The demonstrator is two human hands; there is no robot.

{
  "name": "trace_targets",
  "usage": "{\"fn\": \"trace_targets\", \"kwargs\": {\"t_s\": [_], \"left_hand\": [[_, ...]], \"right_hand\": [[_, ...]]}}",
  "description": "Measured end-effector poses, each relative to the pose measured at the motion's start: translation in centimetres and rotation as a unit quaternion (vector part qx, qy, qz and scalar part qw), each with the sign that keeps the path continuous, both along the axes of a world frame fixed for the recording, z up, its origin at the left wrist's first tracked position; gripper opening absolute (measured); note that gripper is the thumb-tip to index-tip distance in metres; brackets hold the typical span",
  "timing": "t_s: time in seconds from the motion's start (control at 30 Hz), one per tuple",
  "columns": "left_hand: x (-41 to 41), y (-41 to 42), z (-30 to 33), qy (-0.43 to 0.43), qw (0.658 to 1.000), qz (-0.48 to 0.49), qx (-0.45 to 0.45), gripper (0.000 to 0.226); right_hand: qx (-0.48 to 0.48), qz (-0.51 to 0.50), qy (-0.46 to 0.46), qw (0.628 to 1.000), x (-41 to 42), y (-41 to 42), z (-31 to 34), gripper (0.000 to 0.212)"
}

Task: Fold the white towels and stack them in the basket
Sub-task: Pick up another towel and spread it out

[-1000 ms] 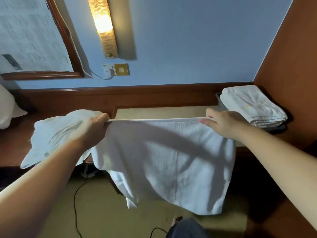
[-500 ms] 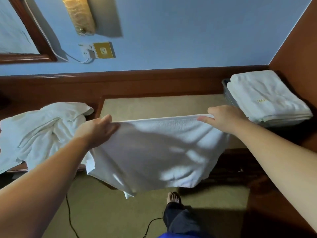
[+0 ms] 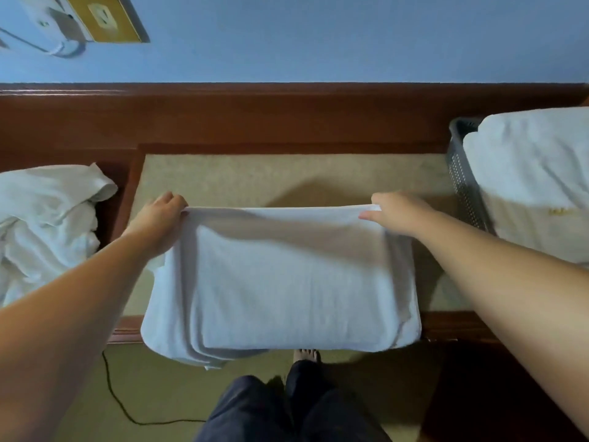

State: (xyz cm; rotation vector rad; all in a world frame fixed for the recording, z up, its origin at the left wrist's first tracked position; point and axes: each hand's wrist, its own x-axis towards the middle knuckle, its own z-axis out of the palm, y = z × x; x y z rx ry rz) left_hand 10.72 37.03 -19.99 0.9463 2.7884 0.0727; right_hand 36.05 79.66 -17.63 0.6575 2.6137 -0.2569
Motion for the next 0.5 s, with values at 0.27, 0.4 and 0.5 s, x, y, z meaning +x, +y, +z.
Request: {"fn": "trace_targets", "kwargs": {"t_s": [0.27, 0.4, 0.5], "left_hand": [[-5.6, 3.6, -4.4, -0.051, 0.997, 0.065, -0.006, 0.022], [-10.6, 6.4, -5.8, -0.017, 0.997, 0.072, -0.006, 0.031], [-13.5, 8.7, -7.0, 0.012, 0.996, 0.085, -0.023, 0.032]], "right_hand": [[-0.008, -0.092, 0.024, 0.995, -6.4, 3.6, -6.3, 0.05], [0.067, -0.09, 0.029, 0.993, -10.9, 6.0, -7.8, 0.056], [0.111, -0.121, 0.035, 0.986, -13.8, 7.4, -9.0, 0.06]]}}
